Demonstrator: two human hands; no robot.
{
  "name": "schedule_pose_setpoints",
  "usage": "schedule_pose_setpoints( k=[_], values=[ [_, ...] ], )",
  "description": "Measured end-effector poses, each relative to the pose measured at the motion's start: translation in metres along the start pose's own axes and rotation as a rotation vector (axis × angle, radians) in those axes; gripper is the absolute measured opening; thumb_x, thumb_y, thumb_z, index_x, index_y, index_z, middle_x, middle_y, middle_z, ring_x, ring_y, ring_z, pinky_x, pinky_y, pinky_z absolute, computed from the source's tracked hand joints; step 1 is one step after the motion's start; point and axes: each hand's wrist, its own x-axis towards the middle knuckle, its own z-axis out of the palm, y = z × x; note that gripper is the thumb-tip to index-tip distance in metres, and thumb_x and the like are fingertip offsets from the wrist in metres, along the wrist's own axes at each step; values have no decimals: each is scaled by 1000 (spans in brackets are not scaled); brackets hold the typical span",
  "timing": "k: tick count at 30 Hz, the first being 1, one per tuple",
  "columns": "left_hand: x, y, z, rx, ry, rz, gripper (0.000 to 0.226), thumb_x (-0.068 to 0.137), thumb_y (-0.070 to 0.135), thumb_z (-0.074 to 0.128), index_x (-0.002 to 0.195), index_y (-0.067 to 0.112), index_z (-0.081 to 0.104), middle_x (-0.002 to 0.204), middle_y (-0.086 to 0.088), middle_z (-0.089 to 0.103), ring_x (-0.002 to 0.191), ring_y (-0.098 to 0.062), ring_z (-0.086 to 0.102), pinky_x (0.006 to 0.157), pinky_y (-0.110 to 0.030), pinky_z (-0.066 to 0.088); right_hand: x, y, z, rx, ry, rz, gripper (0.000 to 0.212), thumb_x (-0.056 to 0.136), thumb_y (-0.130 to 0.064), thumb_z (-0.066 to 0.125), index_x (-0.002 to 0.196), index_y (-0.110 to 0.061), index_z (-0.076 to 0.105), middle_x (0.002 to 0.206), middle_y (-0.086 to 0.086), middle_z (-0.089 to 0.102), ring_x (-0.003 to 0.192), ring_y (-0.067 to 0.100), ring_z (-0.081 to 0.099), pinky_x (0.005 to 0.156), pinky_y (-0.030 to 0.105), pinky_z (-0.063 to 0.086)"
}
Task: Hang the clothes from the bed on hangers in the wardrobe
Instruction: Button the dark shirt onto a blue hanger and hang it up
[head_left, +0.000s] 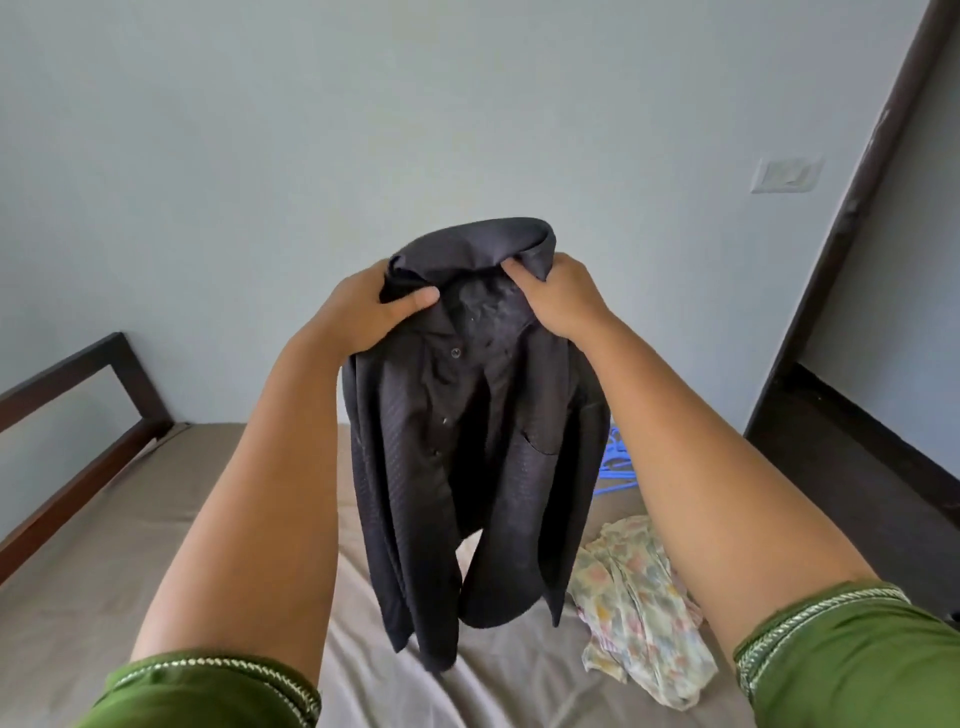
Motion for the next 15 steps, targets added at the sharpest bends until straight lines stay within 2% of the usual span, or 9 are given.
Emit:
schedule_pose_setpoints(
  k=[1,3,5,7,10,12,15],
  values=[
    [-6,1,1,-24,-86,-25,50,77,46,76,122,33,58,110,18,63,99,-4,57,91,-28,44,-4,1,-2,70,-77,3,28,86,-43,68,96,-17,67,93,-5,68,89,11,64,74,22,46],
    [-15,-4,5,-20,-381,-135,60,63,34,87,118,29,63,110,12,69,102,-7,64,95,-30,47,-12,12,-6,184,-419,55,33,75,-23,82,105,-19,68,102,-5,73,98,10,68,85,26,52],
    [-23,-9,10,35,-658,-277,51,68,15,85,115,21,66,110,5,72,105,-14,67,92,-29,51,-21,24,-13,115,-792,146,39,72,2,79,106,-13,68,107,3,73,102,17,68,89,32,54],
    [-29,-12,16,31,-798,-413,38,78,7,77,114,15,67,110,-2,73,105,-21,68,86,-30,54,-26,33,-15,-25,-1005,234,37,70,14,73,99,-10,70,102,8,74,97,22,70,90,40,54],
    [-27,-20,24,-51,-910,-526,30,86,10,68,116,14,67,112,-6,72,103,-24,69,89,-38,55,-22,46,-7,-42,-1100,395,33,74,8,71,105,-4,70,107,14,72,101,30,68,93,47,52],
    [-20,-28,28,-99,-953,-557,31,86,10,68,117,15,67,113,-6,71,103,-24,69,91,-40,54,-14,59,1,21,-1130,457,42,69,-4,74,111,-6,68,113,15,70,105,31,67,93,45,52],
    [5,-60,43,-159,-940,-607,29,87,11,68,115,15,69,112,-6,72,102,-23,69,87,-36,56,11,93,23,69,-1130,564,44,68,-9,76,111,-11,69,115,14,69,107,30,66,92,44,53]
  ],
)
